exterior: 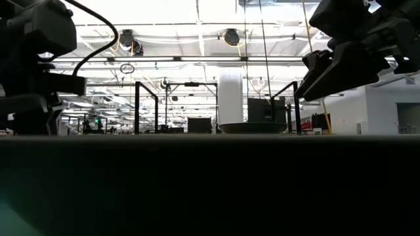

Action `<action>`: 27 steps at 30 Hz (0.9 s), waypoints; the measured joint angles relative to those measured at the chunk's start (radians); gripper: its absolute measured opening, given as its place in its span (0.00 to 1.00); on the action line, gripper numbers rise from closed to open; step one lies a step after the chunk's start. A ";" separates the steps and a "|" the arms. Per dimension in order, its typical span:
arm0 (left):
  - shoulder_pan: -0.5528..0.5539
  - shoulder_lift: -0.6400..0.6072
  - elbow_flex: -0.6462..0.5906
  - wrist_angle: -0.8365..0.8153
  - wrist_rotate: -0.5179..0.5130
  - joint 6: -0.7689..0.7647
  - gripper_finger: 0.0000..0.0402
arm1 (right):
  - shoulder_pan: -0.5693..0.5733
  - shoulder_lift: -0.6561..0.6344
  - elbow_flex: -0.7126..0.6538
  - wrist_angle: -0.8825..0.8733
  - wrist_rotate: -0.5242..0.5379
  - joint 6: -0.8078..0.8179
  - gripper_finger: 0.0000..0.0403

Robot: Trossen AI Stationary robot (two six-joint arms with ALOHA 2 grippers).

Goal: Place and stack plates onto a shelf
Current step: Put the white plate on the shelf

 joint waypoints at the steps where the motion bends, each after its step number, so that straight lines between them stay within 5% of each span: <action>1: 0.000 0.000 -0.004 0.010 0.001 0.005 0.52 | 0.000 0.000 0.000 0.001 0.000 0.000 0.39; 16: 0.000 -0.001 -0.015 0.068 -0.003 0.075 0.05 | 0.000 0.000 0.000 0.002 0.000 0.000 0.39; 27: -0.013 0.000 0.151 -0.080 0.041 0.120 0.03 | 0.000 0.000 0.000 0.002 0.000 0.000 0.39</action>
